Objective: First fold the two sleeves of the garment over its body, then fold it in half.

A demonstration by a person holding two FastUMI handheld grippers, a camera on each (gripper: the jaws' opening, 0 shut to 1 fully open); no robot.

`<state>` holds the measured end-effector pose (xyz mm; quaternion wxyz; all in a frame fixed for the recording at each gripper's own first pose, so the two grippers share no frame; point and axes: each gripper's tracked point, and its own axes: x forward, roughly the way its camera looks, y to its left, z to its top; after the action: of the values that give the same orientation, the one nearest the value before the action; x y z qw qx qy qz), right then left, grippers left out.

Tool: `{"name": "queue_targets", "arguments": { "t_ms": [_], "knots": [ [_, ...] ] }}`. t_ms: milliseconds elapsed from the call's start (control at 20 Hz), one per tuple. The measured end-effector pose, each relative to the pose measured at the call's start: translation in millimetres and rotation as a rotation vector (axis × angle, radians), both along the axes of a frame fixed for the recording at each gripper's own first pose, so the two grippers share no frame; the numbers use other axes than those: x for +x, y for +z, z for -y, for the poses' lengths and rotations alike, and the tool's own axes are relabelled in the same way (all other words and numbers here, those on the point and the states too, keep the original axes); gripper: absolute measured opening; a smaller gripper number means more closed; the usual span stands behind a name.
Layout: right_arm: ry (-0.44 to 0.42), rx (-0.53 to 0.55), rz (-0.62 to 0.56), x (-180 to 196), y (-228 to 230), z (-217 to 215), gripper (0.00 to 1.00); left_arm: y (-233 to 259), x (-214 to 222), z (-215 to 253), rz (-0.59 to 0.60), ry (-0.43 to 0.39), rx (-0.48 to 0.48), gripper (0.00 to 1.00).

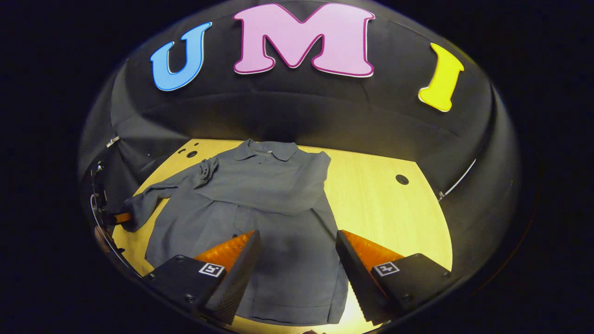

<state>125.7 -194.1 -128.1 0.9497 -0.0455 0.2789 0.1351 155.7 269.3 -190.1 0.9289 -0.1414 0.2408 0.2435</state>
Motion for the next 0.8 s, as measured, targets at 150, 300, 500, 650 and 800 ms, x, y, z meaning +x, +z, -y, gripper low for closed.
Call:
{"name": "queue_targets", "arguments": {
  "t_ms": [150,300,500,650,800],
  "knots": [
    [-0.037,0.005,0.005,-1,-2,20,1.0,44,22,1,0.082,0.002,-0.008,0.05],
    [-0.078,0.024,0.008,-3,-1,37,1.0,98,53,6,0.166,-0.015,-0.016,0.05],
    [-0.124,0.053,0.007,-5,-4,55,1.0,166,101,36,0.252,-0.1,0.024,0.06],
    [-0.156,0.062,0.006,-5,-6,71,1.0,203,134,74,0.276,-0.181,0.085,0.05],
    [-0.195,0.062,0.01,-5,-10,89,1.0,230,163,129,0.291,-0.293,0.174,0.05]
  ]
}}
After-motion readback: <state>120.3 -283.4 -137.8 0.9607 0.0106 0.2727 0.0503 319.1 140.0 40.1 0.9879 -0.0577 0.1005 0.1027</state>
